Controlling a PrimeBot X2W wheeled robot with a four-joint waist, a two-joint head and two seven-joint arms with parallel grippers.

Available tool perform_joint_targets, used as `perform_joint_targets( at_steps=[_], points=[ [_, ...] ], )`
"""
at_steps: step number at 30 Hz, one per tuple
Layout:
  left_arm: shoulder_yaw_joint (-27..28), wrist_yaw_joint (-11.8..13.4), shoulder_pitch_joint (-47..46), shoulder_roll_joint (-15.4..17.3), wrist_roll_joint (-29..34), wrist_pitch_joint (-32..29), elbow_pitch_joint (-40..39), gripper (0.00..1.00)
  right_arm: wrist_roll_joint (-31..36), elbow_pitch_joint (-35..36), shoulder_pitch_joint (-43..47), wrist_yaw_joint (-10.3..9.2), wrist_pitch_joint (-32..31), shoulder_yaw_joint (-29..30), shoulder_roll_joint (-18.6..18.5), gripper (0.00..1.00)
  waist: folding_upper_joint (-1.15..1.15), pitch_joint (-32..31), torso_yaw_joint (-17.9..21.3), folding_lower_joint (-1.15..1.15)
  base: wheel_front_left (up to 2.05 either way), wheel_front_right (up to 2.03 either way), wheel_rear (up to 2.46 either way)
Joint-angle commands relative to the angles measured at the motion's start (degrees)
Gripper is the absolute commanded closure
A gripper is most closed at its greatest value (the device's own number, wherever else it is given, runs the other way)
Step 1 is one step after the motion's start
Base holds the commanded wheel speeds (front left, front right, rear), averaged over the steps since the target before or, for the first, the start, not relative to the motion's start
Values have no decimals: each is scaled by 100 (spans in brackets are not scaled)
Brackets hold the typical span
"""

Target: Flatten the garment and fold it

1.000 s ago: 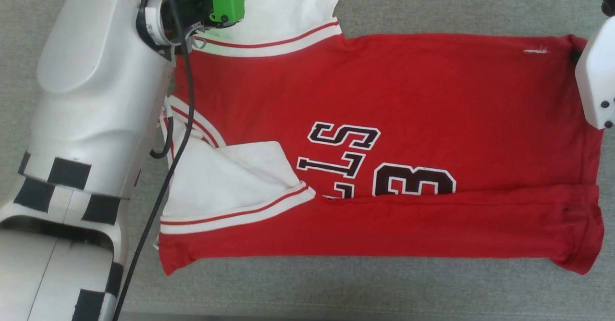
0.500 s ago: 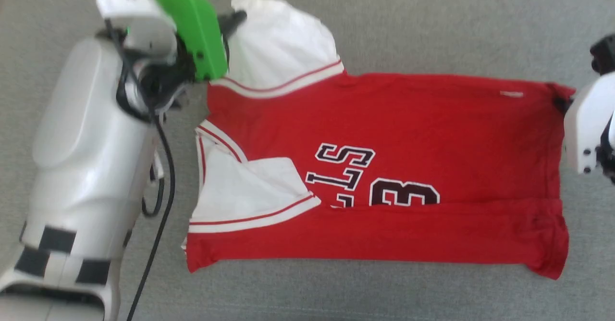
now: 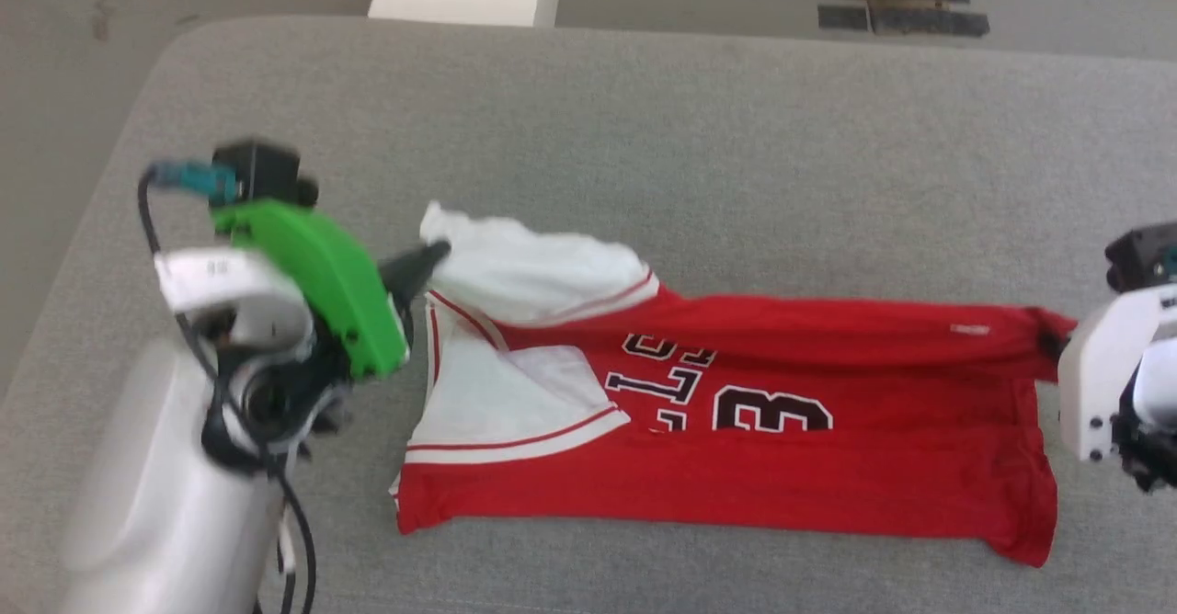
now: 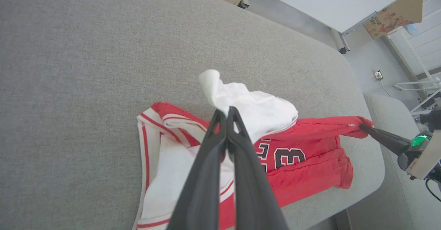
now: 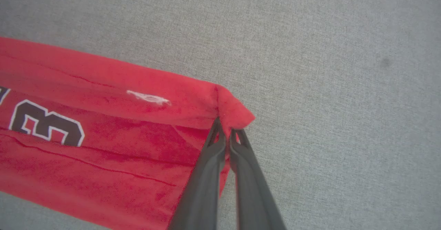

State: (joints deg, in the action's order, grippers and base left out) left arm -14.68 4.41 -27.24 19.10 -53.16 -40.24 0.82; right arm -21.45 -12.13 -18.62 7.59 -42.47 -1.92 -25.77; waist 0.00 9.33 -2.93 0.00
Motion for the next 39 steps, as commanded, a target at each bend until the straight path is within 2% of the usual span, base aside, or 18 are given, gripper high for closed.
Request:
perform_joint_targets(
  at_steps=[1, 9, 14, 20, 21, 22, 28, 34, 36, 39],
  points=[
    [45, 82, 316, 40, -89, 37, -123, 100, 17, -39, 150, -10, 48, 43, 50, 100, 0, -92, -52, 0, 0, 0, 0],
    [251, 359, 1542, -106, -356, 294, -326, 100, 49, -166, 585, -10, 151, 129, 195, 100, 0, -69, -60, 0, 0, 0, 0],
    [245, 415, 1860, -222, -438, 368, 108, 100, 59, -372, 780, -10, 206, 92, 300, 100, 0, -7, -51, 0, 0, 0, 0],
    [209, 449, 1822, -306, -363, 513, 804, 98, 36, -687, 856, -10, 309, -16, 420, 100, 0, -66, -15, 0, 0, 0, 0],
    [202, 440, 1796, -298, -335, 539, 874, 58, 30, -701, 851, -10, 332, -29, 433, 75, 0, -91, -5, 0, 0, 0, 0],
    [207, 413, 1759, -283, -303, 591, 935, 0, 15, -706, 842, -10, 364, -36, 439, 0, 0, -128, 6, 0, 0, 0, 0],
    [117, 432, 1528, -9, -9, 565, 1041, 0, -191, -497, 863, -10, 432, 56, 328, 0, 0, -463, 50, 0, 0, 0, 0],
    [193, 545, 1240, 313, 239, 572, 660, 0, -478, 225, 1047, -10, 144, 405, 204, 0, 0, -828, 107, 0, 0, 0, 0],
    [263, 543, 1149, 372, 361, 785, 509, 0, -537, 462, 1143, -10, 16, 591, 238, 0, 0, -901, 130, 0, 0, 0, 0],
    [410, 460, 1060, 414, 679, 1515, 304, 0, -522, 699, 1251, -10, -119, 847, 264, 0, 0, -935, 174, 0, 0, 0, 0]
  ],
)
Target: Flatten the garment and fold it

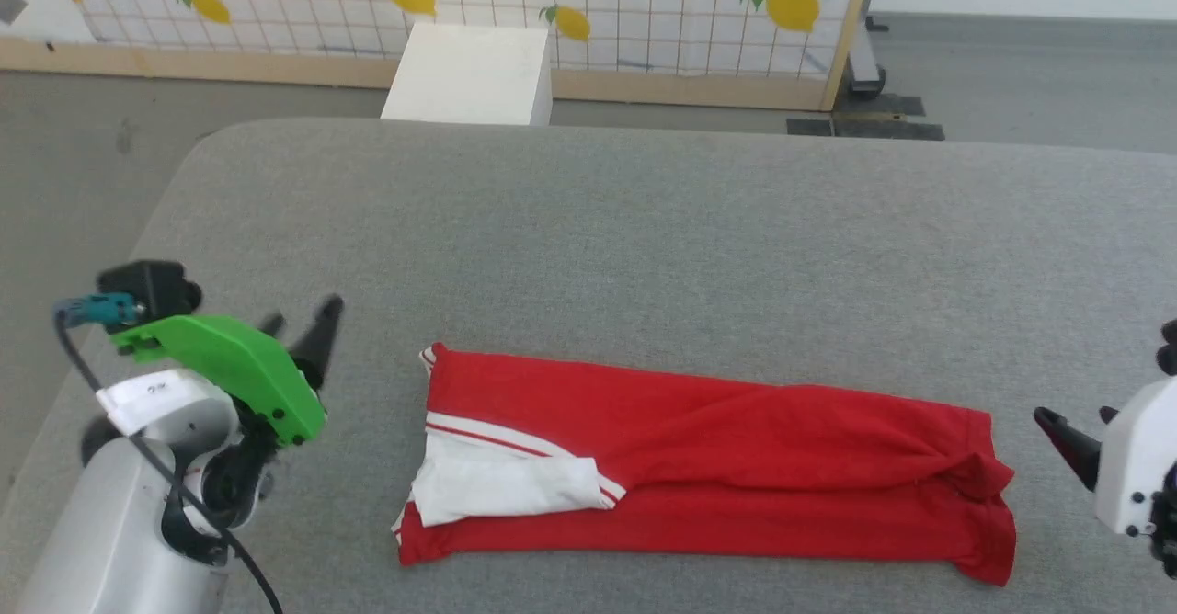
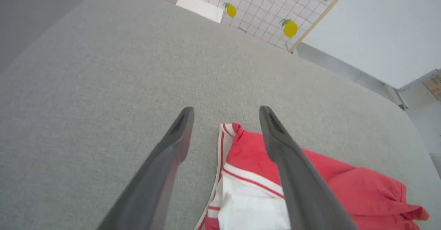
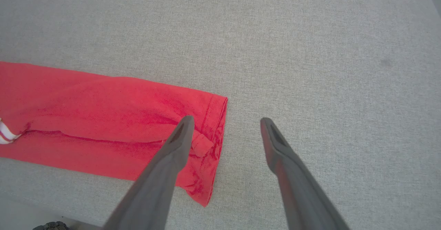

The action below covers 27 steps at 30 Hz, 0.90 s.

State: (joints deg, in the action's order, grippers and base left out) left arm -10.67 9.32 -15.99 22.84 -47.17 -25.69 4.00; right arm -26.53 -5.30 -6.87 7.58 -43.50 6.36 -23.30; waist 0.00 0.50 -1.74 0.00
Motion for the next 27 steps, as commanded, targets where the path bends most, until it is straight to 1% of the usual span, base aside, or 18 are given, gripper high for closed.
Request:
perform_joint_targets(
  at_steps=[1, 3, 7, 10, 13, 17, 22, 27],
  points=[
    [13, -90, -72, 82, 284, 391, -61, 0, 2, 68, 111, -9, -59, 105, 20, 0, 0, -45, 66, 0, 0, 0, 0],
    [49, -207, -56, 91, 591, 1071, -110, 0, 6, 113, 148, -9, -116, 238, 46, 0, 0, -12, 92, 0, 0, 0, 0],
    [-14, -404, 22, 49, 1126, 2242, -39, 0, -20, 60, 148, -9, -160, 374, 21, 0, 0, 169, 80, 0, 0, 0, 0],
    [-159, -515, 31, 24, 1501, 2912, 79, 0, -88, -69, 95, -9, -184, 362, -38, 0, 0, 347, 46, 0, 0, 0, 0],
    [-253, -514, -20, -23, 1840, 3530, 271, 0, -200, -243, 6, -9, -202, 233, -104, 0, 0, 549, -7, 0, 0, 0, 0],
    [-305, -493, -115, -163, 2044, 3891, 433, 0, -382, -438, -133, -9, -197, -47, -230, 0, 0, 806, -97, 0, 0, 0, 0],
    [-256, -495, -217, -328, 2120, 4021, 484, 0, -602, -729, -308, -9, -205, -399, -395, 0, 0, 1099, -226, 0, 0, 0, 0],
    [-188, -506, -253, -423, 2184, 4055, 479, 0, -737, -929, -459, -9, -191, -788, -456, 0, 0, 1312, -330, 0, 0, 0, 0]
  ],
)
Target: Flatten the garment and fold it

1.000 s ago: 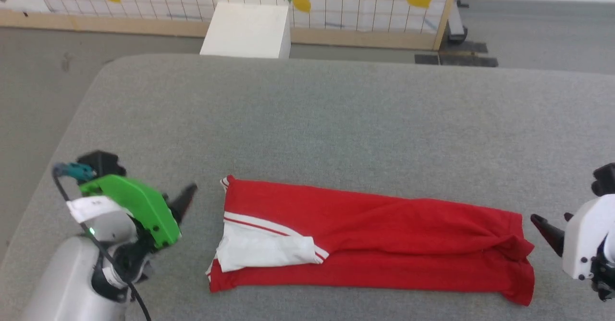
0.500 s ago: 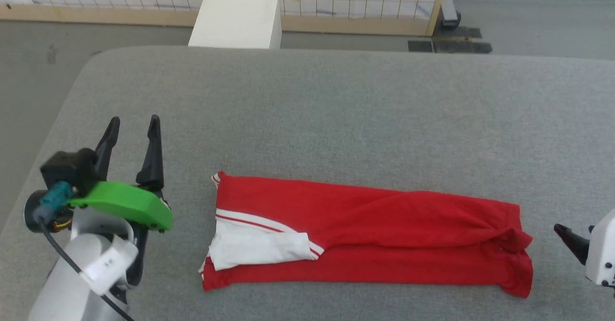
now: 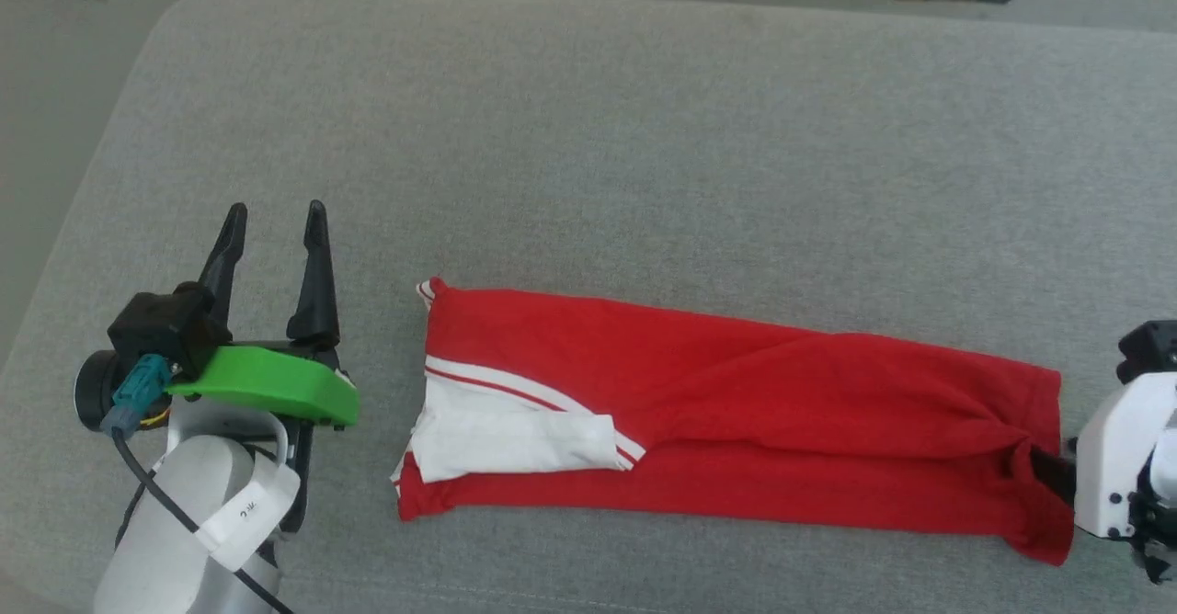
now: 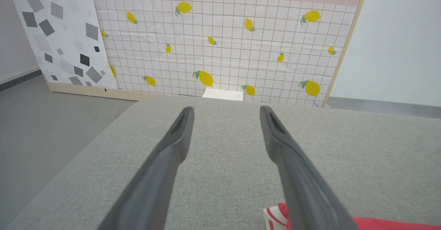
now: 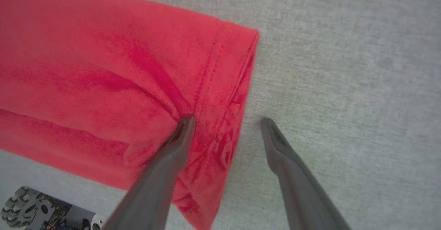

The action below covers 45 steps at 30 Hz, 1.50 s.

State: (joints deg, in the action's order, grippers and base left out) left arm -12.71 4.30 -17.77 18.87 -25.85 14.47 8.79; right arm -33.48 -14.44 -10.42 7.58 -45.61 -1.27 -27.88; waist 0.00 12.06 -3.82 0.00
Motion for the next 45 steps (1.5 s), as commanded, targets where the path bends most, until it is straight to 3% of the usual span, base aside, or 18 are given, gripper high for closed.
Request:
perform_joint_targets(
  at_steps=[1, 15, 16, 17, 29, 39, 45],
  points=[
    [15, -16, -78, -24, 88, 41, 8, 0, -70, -44, -138, -9, 21, -139, 2, 0, 0, 184, -137, 0, 0, 0, 0],
    [278, -165, -29, -246, 224, 51, 26, 0, -471, -318, -421, -9, -292, -1144, -30, 0, 0, 196, -168, 0, 0, 0, 0],
    [292, -173, -17, -259, 231, 51, 39, 0, -474, -341, -420, -9, -335, -1163, -55, 69, 0, 192, -167, 0, 0, 0, 0],
    [305, -186, -8, -274, 241, 51, 52, 0, -478, -361, -421, -9, -367, -1170, -84, 100, 0, 189, -169, 0, 0, 0, 0],
    [506, -316, 113, -431, 362, 52, 64, 0, -172, -662, -502, -9, -169, -621, -351, 100, 0, 84, -142, 0, 0, 0, 0],
    [545, -419, 93, -514, 430, 52, 132, 0, 632, -1272, -687, -9, -84, 588, -775, 100, 0, 96, -188, 0, 0, 0, 0],
    [560, -447, 108, -549, 458, 52, 209, 0, 1164, -1463, -749, -9, -161, 1139, -720, 100, 0, 73, -200, 0, 0, 0, 0]
  ],
)
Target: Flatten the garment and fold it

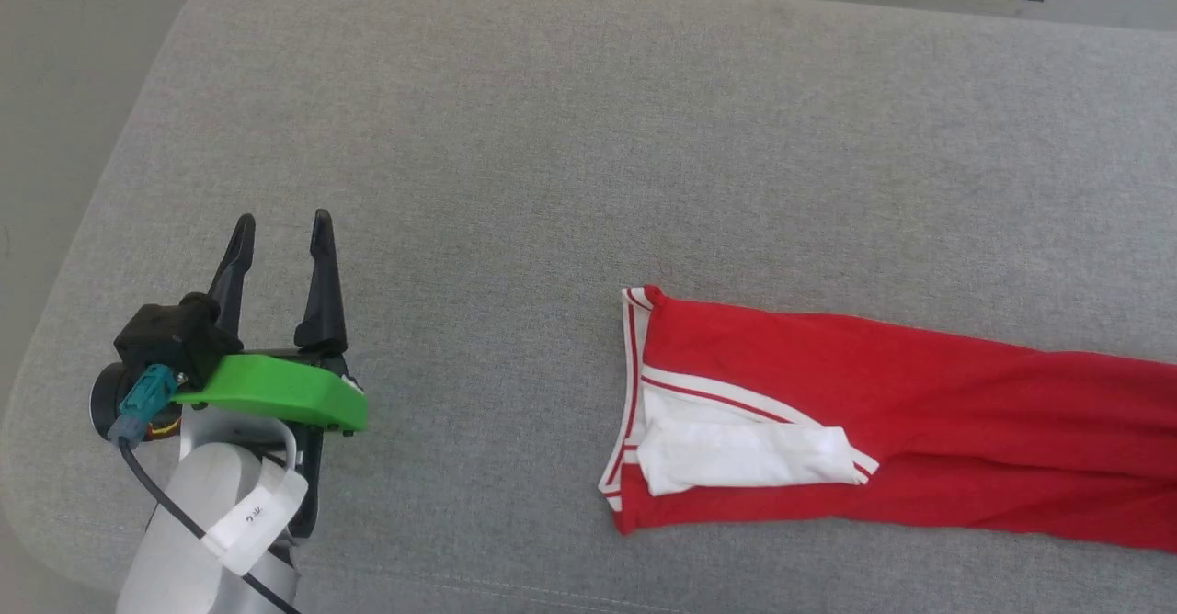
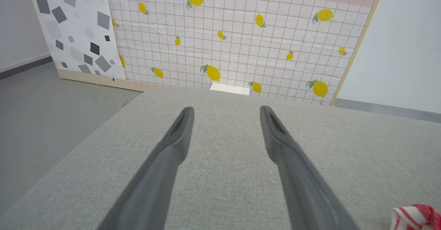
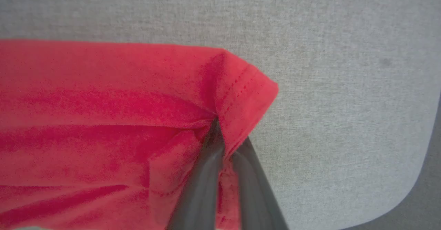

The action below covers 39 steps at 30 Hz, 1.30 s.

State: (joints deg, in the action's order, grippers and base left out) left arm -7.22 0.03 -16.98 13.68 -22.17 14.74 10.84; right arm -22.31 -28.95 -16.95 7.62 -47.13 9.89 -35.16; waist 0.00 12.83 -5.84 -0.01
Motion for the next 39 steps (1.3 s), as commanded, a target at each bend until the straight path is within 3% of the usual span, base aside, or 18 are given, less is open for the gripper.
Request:
perform_joint_targets(
  at_steps=[1, 8, 15, 22, 29, 39],
  points=[
    [7, -30, 38, -40, 83, 26, 29, 0, 129, -1, -97, -13, -34, 83, 27, 100, 0, -11, 2, 1, 0, 0, 0],
    [16, -40, 135, -10, 106, 26, 154, 0, 327, 557, -33, -13, -698, -175, 55, 100, 0, -185, 111, 1, 0, 0, 0],
    [23, 43, 277, 39, 100, -34, 195, 0, -57, 2109, 145, -13, -2118, -930, -132, 100, 0, -403, 259, 1, 0, 0, 0],
    [20, 137, 331, 31, 73, -84, 174, 0, -601, 3584, 188, -13, -2911, -1638, 119, 100, 0, -557, 348, 1, 0, 0, 0],
    [-8, 161, 372, -3, 11, -102, 172, 0, -849, 3834, -38, -13, -2704, -2472, 737, 100, 0, -624, 329, 1, 0, 0, 0],
    [-46, 166, 343, -13, -54, -109, 147, 0, -922, 2897, -787, -13, -1679, -3460, 1738, 100, 0, -504, 114, 1, 0, 0, 0]
  ],
)
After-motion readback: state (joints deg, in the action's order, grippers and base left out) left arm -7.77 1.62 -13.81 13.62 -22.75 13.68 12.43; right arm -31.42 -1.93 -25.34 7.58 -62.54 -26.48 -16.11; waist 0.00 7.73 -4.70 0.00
